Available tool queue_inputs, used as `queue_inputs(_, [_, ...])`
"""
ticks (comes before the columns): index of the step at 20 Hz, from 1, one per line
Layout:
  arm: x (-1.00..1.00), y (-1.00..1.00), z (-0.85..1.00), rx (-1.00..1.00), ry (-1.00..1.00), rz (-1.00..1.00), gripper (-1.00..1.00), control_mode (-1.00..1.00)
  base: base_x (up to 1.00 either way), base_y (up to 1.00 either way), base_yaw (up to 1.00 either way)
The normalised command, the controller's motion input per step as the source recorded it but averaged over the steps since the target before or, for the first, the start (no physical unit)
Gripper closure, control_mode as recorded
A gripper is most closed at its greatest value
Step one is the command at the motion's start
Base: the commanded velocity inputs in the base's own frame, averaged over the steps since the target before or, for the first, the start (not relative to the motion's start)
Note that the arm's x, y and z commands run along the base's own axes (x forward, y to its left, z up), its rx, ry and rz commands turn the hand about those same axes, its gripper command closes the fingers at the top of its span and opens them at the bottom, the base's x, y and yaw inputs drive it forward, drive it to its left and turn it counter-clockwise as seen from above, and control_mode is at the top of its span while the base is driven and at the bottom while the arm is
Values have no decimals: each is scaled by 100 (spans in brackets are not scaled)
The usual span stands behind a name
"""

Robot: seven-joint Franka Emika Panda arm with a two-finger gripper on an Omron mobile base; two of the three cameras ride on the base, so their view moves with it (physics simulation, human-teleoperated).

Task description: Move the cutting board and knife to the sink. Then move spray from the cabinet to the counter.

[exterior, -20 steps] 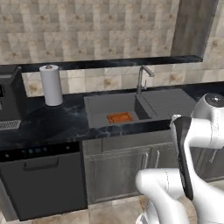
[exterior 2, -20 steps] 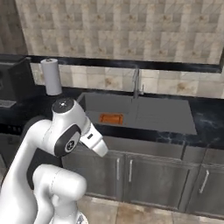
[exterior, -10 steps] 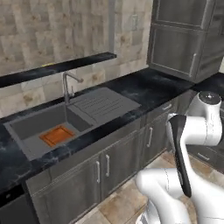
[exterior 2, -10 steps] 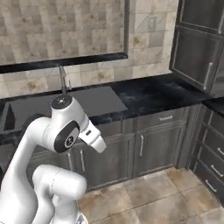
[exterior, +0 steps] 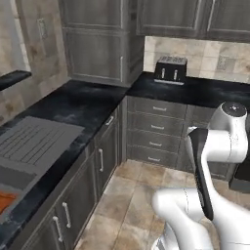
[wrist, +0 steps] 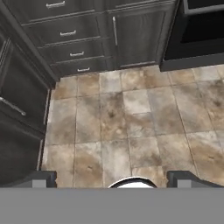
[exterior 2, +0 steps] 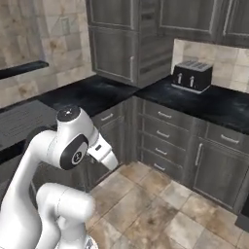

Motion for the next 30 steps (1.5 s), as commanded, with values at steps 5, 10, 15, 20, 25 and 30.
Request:
queue_inputs(5, [0, 0, 0, 0, 0, 0, -100, 100, 0, 9, -88])
queue_inputs(10, [0, 0, 0, 0, 0, 0, -100, 100, -6, -49, -34])
queue_inputs(15, [0, 0, 0, 0, 0, 0, -100, 100, 2, -67, -1])
queue_inputs(20, [0, 0, 0, 0, 0, 0, -100, 100, 17, -71, 0])
queue_inputs(25, [0, 0, 0, 0, 0, 0, -100, 100, 34, -61, 0])
queue_inputs(30, [0, 0, 0, 0, 0, 0, -100, 100, 59, -44, 0])
